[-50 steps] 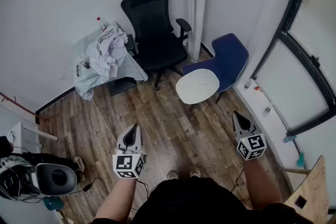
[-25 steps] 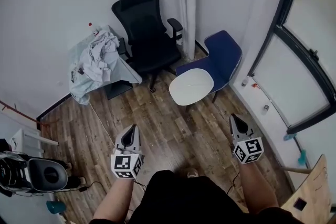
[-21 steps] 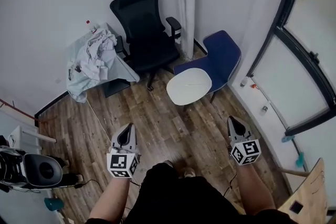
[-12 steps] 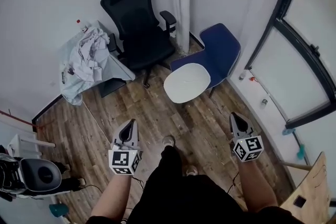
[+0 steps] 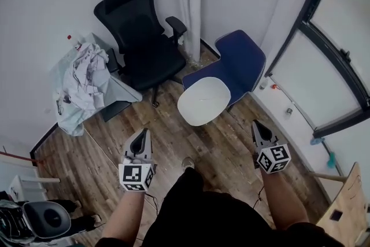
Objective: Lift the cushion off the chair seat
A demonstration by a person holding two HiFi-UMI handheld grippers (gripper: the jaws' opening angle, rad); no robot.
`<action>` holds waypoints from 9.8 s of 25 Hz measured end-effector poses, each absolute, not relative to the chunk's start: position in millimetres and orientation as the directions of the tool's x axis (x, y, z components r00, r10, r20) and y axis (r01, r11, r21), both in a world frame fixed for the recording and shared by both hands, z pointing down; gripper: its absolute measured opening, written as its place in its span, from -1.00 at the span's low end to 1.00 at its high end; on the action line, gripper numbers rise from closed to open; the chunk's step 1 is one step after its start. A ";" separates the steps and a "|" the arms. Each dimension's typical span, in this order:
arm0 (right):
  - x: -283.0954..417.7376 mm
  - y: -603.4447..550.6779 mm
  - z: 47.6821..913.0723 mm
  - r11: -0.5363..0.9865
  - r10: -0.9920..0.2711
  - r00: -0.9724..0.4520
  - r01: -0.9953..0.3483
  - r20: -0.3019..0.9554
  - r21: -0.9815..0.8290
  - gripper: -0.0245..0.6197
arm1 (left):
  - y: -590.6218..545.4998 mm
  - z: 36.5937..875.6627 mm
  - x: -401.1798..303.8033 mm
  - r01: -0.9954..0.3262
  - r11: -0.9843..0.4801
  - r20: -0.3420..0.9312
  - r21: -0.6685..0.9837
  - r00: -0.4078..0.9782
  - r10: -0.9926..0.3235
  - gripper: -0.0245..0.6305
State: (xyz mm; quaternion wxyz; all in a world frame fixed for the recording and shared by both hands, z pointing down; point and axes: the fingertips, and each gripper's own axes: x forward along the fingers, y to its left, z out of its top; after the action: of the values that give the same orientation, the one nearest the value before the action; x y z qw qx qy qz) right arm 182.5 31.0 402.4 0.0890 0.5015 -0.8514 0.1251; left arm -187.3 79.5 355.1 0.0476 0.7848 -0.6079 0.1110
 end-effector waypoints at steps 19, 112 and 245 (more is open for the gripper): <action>137.0 -115.6 438.1 0.267 -0.888 -0.296 -0.955 0.353 -0.131 -0.89 | -114.5 409.1 -233.8 -0.919 -0.393 0.275 0.012 0.381 -0.883 -0.91; 85.1 -176.8 833.8 0.063 -0.708 -0.572 -0.636 0.415 -0.769 -0.79 | -170.5 711.3 -135.5 -0.873 -0.483 0.513 0.075 0.449 -0.732 -0.91; 116.2 -220.8 261.6 0.603 -0.741 -0.653 -0.549 -0.154 -0.579 -0.81 | -157.1 228.5 -173.6 -0.929 -0.347 -0.006 -0.128 0.350 -0.937 -0.91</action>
State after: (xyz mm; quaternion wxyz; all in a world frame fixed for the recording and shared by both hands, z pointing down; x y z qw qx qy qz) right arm 116.2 -220.8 261.6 -0.1933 0.3689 -0.8743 0.2494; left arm -173.6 -157.1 228.5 -0.0542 0.8199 -0.5689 0.0341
